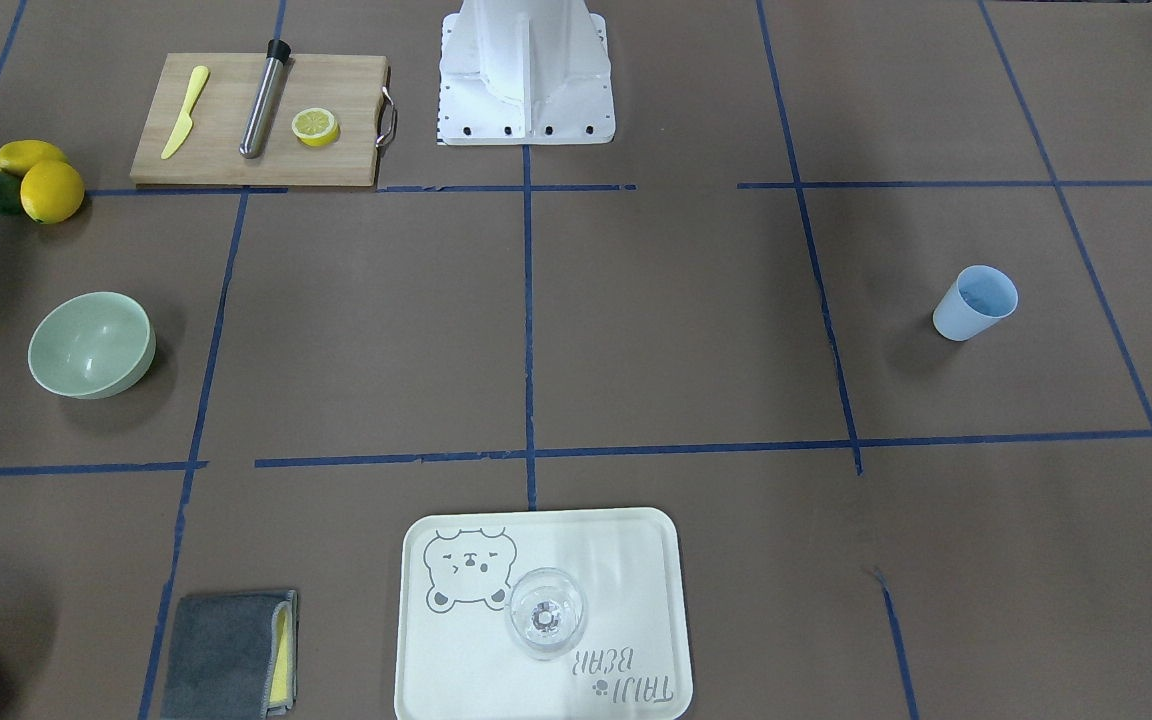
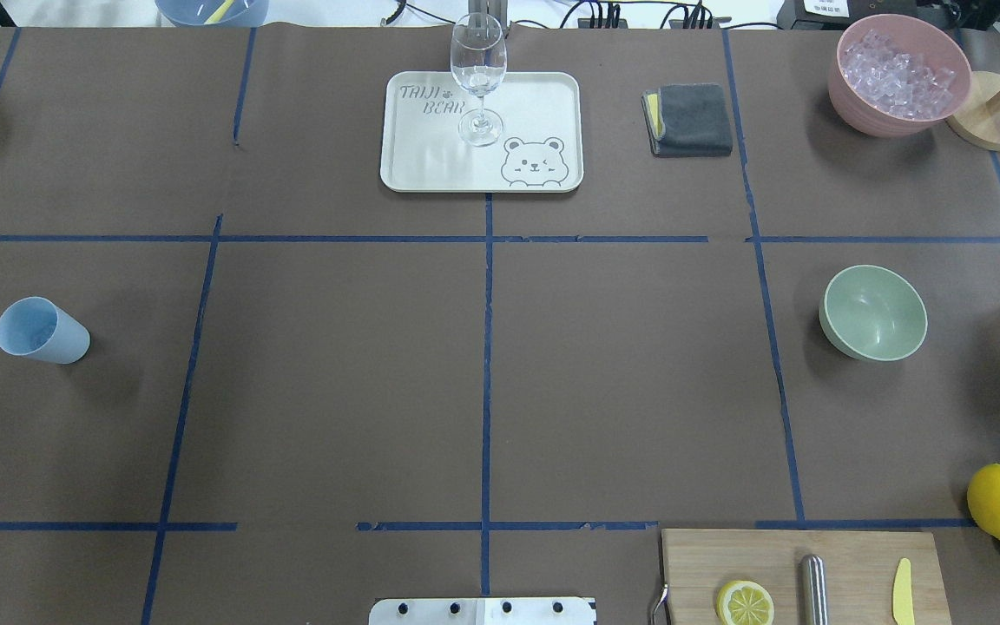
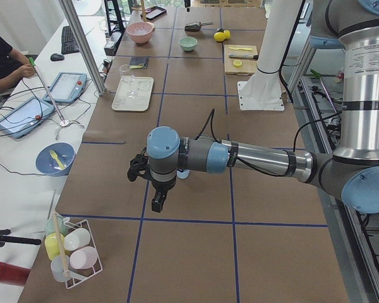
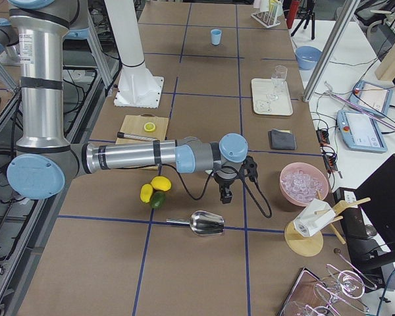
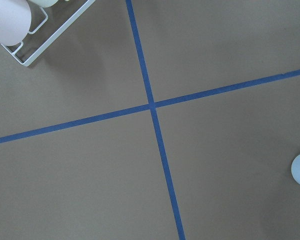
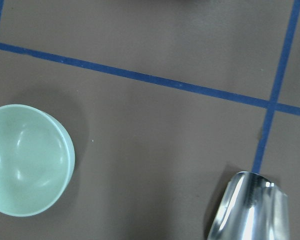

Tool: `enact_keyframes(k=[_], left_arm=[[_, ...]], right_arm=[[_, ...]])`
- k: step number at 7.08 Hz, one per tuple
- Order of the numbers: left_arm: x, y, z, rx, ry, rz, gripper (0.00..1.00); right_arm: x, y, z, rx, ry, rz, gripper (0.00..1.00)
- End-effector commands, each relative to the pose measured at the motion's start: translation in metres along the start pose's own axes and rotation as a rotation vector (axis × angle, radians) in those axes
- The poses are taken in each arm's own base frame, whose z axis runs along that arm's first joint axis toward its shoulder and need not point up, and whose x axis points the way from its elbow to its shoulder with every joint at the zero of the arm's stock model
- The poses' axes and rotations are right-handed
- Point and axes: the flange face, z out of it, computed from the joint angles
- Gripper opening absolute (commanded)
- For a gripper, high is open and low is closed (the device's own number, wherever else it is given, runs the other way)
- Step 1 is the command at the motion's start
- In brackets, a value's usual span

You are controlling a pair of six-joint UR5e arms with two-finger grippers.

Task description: Pour ice into bowl

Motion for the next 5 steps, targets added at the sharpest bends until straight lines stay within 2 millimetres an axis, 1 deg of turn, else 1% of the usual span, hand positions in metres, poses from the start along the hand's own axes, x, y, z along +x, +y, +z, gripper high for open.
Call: enact_keyframes(k=[1,2,3,4,5], left_arm=[[0.0,0.0,0.0,0.001,0.0,0.001,1.0],[0.0,0.0,0.0,0.001,0.0,0.001,1.0],[0.0,0.0,0.0,0.001,0.0,0.001,1.0],[0.0,-0.001,0.0,0.002,0.0,0.004,1.0],[0.0,-0.001,0.0,0.002,0.0,0.004,1.0]], right_arm=[[-0.054,-0.01,0.052,0.0,0.006,0.07,1.0],[-0.073,-0.01,0.074,0.004,0.018,0.068,1.0],[-0.084,-0.009,0.089,0.01,0.012,0.074,1.0],[-0.096,-0.01,0.108,0.03,0.005,0.102,0.99],[-0.084,-0.007,0.128,0.039,0.009,0.099,0.99]])
